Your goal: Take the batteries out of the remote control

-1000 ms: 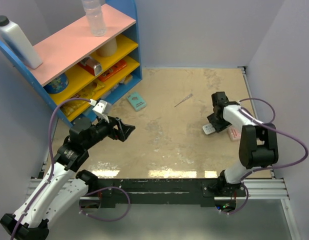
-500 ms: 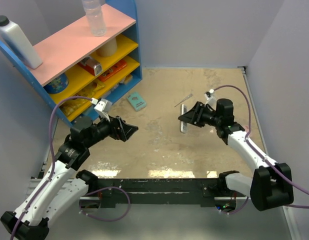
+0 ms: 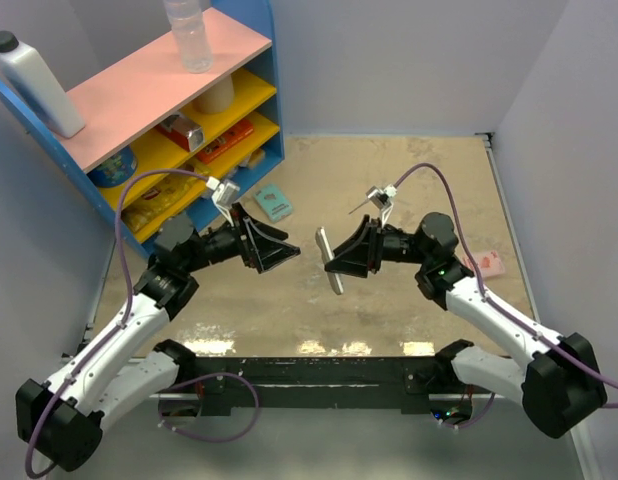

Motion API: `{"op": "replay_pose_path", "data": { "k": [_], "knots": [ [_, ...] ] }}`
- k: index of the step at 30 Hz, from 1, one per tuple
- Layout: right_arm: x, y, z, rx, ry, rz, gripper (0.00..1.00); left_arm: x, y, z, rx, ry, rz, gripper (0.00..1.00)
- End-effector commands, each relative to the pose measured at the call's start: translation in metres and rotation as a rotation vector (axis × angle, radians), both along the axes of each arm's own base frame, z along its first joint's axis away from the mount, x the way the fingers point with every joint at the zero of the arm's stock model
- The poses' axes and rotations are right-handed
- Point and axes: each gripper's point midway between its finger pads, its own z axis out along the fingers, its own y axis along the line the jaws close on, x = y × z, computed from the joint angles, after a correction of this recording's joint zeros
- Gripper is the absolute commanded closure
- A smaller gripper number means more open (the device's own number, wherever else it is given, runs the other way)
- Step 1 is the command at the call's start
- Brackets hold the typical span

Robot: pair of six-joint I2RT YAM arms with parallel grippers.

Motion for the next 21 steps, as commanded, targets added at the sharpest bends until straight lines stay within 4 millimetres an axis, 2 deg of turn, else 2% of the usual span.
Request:
{"op": "replay_pose_path", "data": {
  "k": [1,13,16,21],
  "knots": [
    [-0.010,0.009,0.014,0.033,-0.047,0.075,0.75,-0.014,-0.013,0.028,-0.104,-0.079,-0.123,0.04],
    [-0.019,0.034,0.020,0.061,-0.048,0.131,0.75,-0.008,-0.026,0.014,-0.123,-0.038,-0.135,0.05],
    [-0.022,0.039,0.024,0.070,-0.058,0.142,0.75,-0.008,-0.027,0.005,-0.123,-0.014,-0.134,0.07],
    [-0.024,0.045,0.025,0.074,-0.059,0.156,0.75,-0.013,-0.028,0.004,-0.153,-0.002,-0.150,0.13]
  ]
}}
